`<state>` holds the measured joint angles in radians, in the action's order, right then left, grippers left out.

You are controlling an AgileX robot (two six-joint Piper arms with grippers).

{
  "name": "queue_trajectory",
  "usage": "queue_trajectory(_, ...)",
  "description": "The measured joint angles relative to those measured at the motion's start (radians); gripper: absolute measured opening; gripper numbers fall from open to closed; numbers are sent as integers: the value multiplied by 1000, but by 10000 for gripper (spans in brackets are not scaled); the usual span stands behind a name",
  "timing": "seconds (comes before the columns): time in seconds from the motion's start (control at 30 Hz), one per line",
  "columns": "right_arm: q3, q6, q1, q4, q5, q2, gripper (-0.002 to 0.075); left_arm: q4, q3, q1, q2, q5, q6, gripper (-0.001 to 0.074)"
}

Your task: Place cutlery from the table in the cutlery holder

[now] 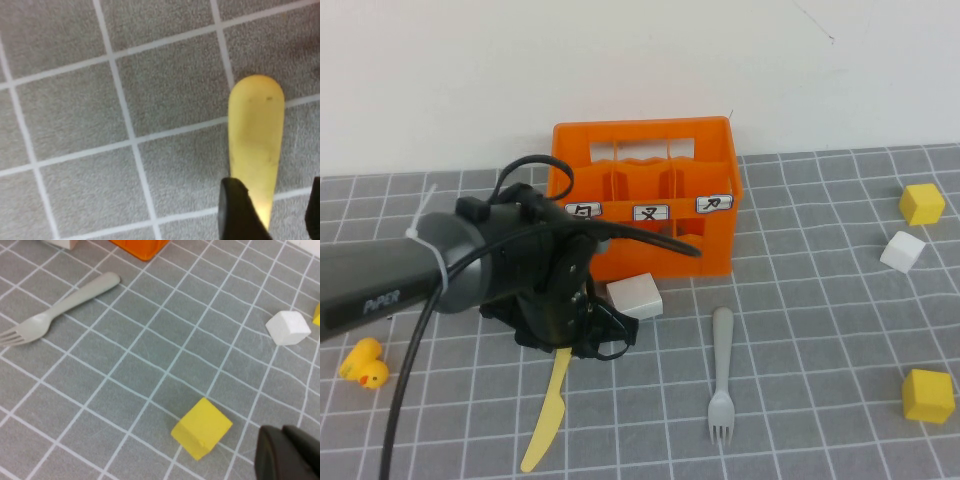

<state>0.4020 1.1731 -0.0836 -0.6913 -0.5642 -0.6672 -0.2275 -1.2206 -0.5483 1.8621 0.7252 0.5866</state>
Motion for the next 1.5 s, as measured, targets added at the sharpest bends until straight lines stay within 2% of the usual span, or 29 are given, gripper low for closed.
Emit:
queue_trajectory(0.83,0,0,0,-4,-14,0,-3,-5,0,1,40,-61,45,294)
queue_trajectory(0.97,0,0,0,-6,-18,0,-3,-18,0,1,42,-55,40,247)
queue_trajectory(1.1,0,0,0,-6,-19,0,-3,-37,-2,1,44,-50,38,149)
queue_trajectory(1.5,0,0,0,-10,-30,0,-3,-57,-4,1,29,17,38,148)
